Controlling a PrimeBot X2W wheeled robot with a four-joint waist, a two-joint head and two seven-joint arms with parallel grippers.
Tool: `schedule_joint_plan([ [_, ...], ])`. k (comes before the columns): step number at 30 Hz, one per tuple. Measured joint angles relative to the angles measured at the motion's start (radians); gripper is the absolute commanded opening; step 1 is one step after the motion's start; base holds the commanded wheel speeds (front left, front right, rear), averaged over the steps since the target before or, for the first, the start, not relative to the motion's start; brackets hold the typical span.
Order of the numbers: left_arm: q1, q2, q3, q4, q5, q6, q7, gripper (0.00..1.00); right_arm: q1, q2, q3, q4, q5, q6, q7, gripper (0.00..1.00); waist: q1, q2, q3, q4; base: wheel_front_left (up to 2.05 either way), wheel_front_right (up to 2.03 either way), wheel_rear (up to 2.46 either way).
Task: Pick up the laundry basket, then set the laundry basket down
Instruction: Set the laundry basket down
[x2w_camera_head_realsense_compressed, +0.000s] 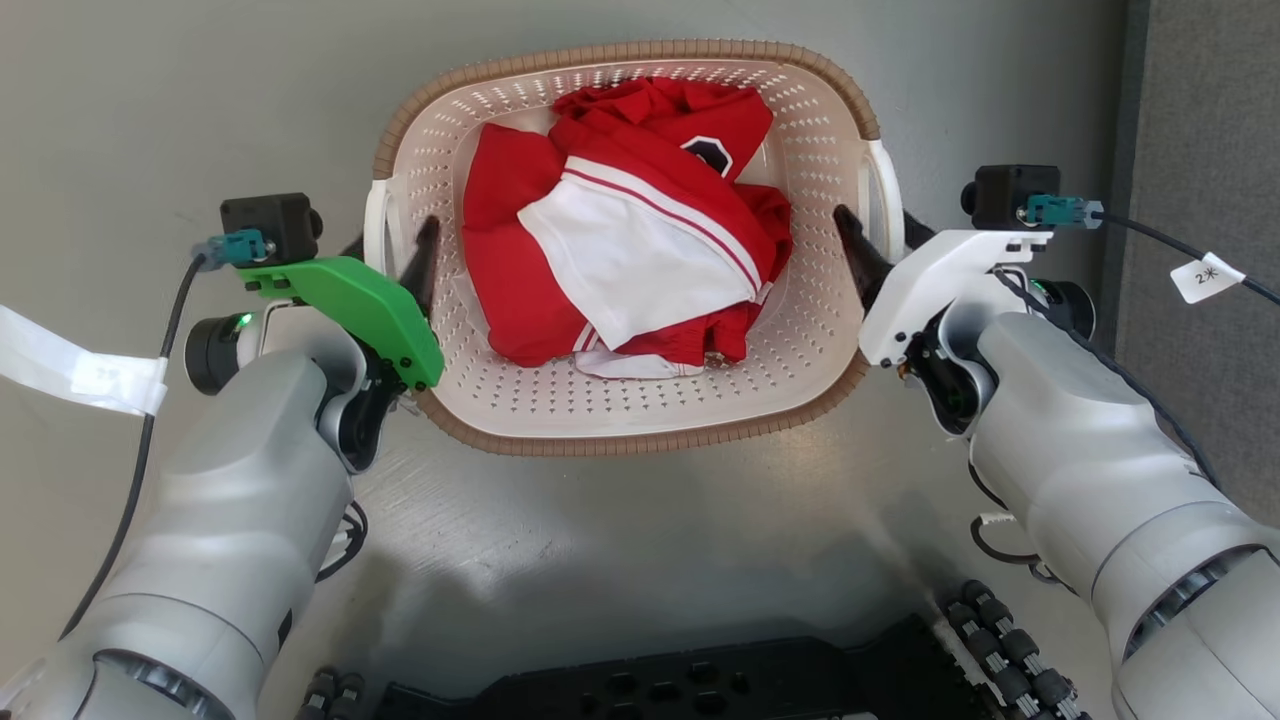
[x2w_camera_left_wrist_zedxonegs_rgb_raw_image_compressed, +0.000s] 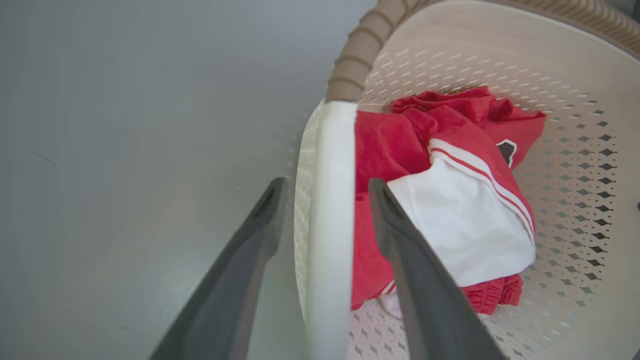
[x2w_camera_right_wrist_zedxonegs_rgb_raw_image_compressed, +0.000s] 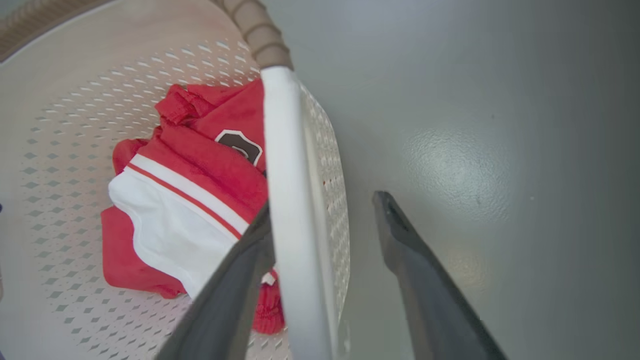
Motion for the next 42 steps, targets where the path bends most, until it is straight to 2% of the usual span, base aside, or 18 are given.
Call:
schedule_joint_plan([
  [15,-0.001,-0.004,-0.012,0.013,-0.010,-0.001,-0.007,1.00,-0.001,-0.001,0.008,0.007,0.007,-0.007,-0.001,1.00,0.0000,0.0000,-0.011,0.002,0.00,0.00,0.00],
  [23,0.002,-0.004,-0.030,0.030,-0.011,-0.001,-0.017,1.00,0.001,-0.001,0.014,0.007,0.019,-0.007,-0.009,1.00,0.0000,0.0000,-0.052,0.000,0.00,0.00,0.00],
  [42,0.081,-0.002,-0.038,0.038,-0.011,-0.001,-0.043,1.00,0.059,0.000,0.020,0.013,0.030,0.002,-0.018,1.00,0.0000,0.0000,-0.261,-0.009,0.00,0.00,0.00],
])
